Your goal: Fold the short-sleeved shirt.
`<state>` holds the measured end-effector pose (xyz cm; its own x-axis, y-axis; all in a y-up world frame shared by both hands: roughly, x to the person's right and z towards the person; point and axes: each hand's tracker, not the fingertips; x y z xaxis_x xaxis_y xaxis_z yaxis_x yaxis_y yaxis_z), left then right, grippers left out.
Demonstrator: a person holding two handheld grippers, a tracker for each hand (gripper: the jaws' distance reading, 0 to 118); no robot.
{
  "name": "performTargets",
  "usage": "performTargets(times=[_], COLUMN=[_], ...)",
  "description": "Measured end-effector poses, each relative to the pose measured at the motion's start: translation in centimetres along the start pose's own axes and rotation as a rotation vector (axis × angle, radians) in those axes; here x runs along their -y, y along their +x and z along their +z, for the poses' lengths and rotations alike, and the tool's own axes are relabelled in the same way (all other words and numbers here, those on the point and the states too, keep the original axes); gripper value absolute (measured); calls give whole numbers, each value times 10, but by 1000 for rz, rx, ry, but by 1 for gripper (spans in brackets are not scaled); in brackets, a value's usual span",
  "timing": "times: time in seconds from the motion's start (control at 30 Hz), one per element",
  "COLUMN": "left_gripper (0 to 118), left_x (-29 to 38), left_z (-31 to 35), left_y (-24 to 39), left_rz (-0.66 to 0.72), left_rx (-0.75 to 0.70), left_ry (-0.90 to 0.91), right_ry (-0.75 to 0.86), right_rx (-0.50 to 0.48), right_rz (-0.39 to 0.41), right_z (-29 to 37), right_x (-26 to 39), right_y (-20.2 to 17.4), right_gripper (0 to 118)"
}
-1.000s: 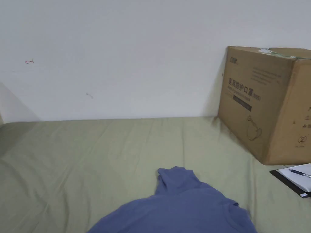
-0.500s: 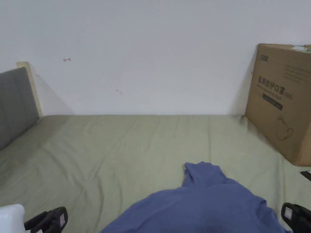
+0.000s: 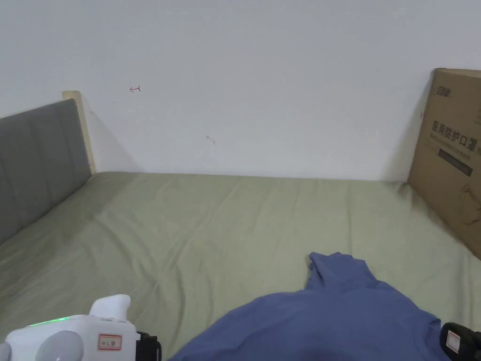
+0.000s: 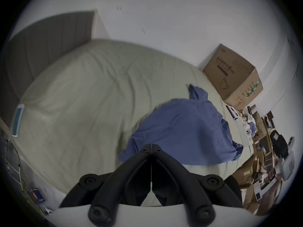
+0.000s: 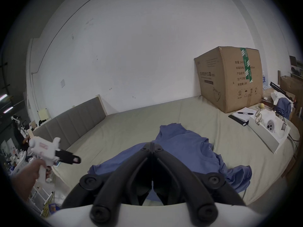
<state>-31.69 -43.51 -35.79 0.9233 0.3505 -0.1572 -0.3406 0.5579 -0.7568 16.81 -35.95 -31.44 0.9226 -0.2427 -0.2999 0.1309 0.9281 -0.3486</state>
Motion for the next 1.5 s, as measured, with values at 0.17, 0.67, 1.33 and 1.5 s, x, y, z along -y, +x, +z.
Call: performTargets(times=[0.17,0.67,1.33,1.5], left_gripper=[114,0,0,0], left_x=[3,43,39,39], left_z=[-53,-74,-74,-72], left_y=[-8,-12,-12,-8], left_rz=[-32,-60,-17,-30], left_rx=[-143,-13,32,25], left_ry=[-3,103,177,171], right_ry=[-69,-231,-914,-869], right_rx=[-5,-52,292,241], right_rz=[32,85,106,135], right_z=[-5,-196,-473,-453], right_x=[10,-46,-6,-28], right_y=[3,54,167,151], right_gripper=[0,0,95,1])
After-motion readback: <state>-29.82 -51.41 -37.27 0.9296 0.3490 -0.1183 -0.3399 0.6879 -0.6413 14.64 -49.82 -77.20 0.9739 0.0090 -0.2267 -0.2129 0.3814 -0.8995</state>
